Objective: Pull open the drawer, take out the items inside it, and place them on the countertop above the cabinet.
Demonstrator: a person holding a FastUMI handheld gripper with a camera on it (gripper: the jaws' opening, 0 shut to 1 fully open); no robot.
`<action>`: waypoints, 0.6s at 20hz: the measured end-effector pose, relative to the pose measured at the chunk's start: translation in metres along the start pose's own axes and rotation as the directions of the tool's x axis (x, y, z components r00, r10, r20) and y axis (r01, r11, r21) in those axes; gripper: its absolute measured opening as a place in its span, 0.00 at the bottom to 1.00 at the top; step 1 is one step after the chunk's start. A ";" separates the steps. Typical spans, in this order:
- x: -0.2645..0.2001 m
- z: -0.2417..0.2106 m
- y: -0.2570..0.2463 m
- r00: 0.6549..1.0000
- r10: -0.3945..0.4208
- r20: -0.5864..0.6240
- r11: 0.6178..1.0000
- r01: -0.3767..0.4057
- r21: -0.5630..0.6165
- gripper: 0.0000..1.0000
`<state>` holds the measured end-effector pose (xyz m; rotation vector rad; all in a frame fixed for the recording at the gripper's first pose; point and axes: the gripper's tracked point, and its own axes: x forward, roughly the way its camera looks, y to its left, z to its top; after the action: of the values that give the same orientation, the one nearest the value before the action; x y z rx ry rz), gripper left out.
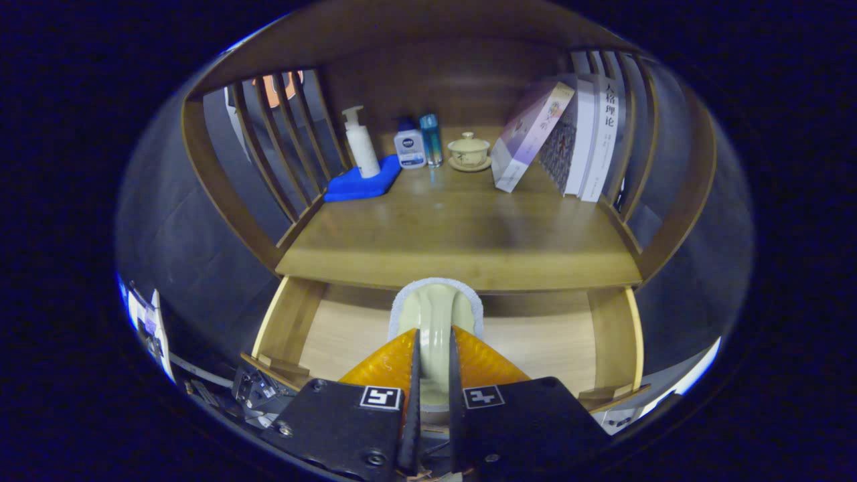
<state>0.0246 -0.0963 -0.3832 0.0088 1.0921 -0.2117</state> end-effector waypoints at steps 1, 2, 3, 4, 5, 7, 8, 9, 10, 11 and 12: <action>-0.002 0.006 -0.001 1.000 -0.003 0.008 1.000 0.003 -0.001 0.21; -0.005 0.014 -0.001 1.000 -0.004 0.016 1.000 0.004 -0.002 0.21; -0.006 0.021 0.000 1.000 -0.005 0.022 1.000 0.005 -0.004 0.20; -0.008 0.026 0.001 1.000 -0.007 0.026 1.000 0.007 -0.007 0.21; -0.009 0.035 0.001 0.999 -0.007 0.032 1.000 0.007 -0.009 0.21; -0.005 0.052 0.005 0.999 -0.014 0.048 1.000 0.015 -0.018 0.21; -0.001 0.063 0.006 0.998 -0.021 0.055 0.999 0.022 -0.023 0.21; 0.001 0.071 0.008 0.998 -0.024 0.060 0.999 0.026 -0.026 0.21; 0.007 0.080 0.009 0.997 -0.034 0.065 0.999 0.036 -0.029 0.21; 0.013 0.089 0.008 0.997 -0.046 0.069 0.998 0.048 -0.028 0.21; 0.020 0.096 0.008 0.996 -0.055 0.065 0.998 0.056 -0.026 0.21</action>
<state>0.1191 -0.1026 -0.3575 -0.0531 1.0318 -0.2451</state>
